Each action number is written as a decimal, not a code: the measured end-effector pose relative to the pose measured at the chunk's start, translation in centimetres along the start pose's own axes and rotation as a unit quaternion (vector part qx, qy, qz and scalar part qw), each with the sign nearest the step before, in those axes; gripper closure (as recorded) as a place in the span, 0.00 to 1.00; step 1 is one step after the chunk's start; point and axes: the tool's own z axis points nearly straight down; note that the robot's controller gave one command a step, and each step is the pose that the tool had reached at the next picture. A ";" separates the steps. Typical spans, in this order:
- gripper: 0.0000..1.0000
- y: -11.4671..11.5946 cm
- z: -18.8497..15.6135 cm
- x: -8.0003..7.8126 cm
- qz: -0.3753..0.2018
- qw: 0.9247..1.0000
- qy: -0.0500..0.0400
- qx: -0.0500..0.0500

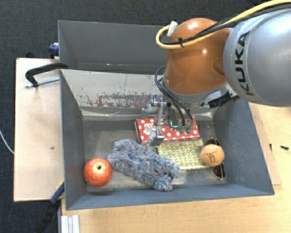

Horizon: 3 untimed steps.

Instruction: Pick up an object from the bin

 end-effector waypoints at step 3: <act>1.00 -0.1 -0.5 -0.2 0.002 1.000 -0.004 -0.001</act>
Offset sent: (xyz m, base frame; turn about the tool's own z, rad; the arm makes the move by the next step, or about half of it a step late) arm 0.0000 0.0000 0.0000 0.0000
